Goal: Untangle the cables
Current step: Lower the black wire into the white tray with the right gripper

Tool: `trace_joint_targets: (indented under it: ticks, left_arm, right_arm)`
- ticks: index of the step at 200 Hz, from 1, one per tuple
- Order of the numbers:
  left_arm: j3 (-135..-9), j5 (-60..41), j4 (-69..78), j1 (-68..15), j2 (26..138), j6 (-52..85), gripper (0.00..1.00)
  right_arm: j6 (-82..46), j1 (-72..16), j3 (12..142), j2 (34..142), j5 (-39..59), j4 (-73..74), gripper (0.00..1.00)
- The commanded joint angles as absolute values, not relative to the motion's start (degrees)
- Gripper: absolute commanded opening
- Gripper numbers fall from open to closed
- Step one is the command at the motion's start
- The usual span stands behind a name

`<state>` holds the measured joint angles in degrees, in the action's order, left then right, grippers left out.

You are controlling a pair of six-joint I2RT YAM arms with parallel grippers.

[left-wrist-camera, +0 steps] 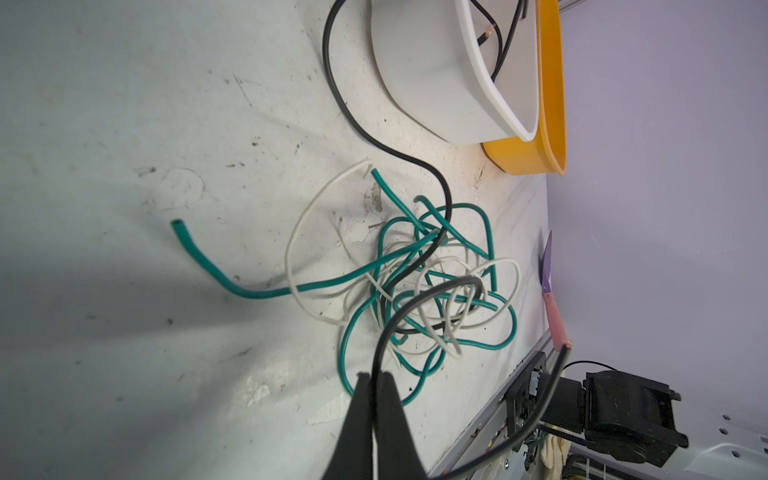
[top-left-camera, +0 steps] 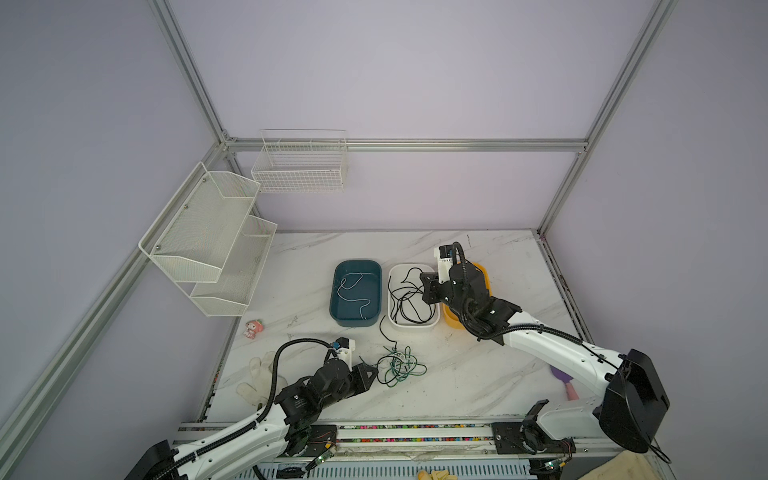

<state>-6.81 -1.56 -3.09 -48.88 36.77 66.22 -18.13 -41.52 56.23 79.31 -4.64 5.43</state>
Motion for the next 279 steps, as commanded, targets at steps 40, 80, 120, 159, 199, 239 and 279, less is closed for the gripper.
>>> trace_joint_targets:
  ticks: [40,80,120,159,199,239,279]
  left_arm:
    - [-10.5,-2.2,-2.4,-48.7,36.6,65.0,0.00]
    - [-10.1,-2.2,-2.2,-48.7,36.2,65.0,0.00]
    - [-9.8,-2.1,-2.1,-48.7,36.0,65.1,0.00]
    - [-9.5,-2.1,-1.6,-48.7,36.2,65.2,0.00]
    - [-9.0,-2.3,-0.9,-48.7,36.6,65.4,0.00]
    - [-9.0,-2.2,-0.6,-48.7,36.7,65.4,0.00]
    - [-8.9,-2.0,-0.3,-48.7,36.9,65.4,0.00]
  right_arm:
    - [-20.8,-39.1,52.9,83.4,-5.4,10.6,0.00]
    - [-22.0,-38.9,52.2,87.8,-5.0,11.7,0.00]
    - [-23.3,-38.9,52.5,91.7,-5.3,12.2,0.00]
    - [-23.9,-38.9,53.7,95.7,-6.3,11.6,0.00]
    - [-23.9,-38.9,55.7,100.5,-6.1,9.9,0.00]
    - [-23.9,-38.9,56.6,101.7,-5.6,9.0,0.00]
    - [-24.1,-39.0,57.1,99.5,-6.1,6.5,0.00]
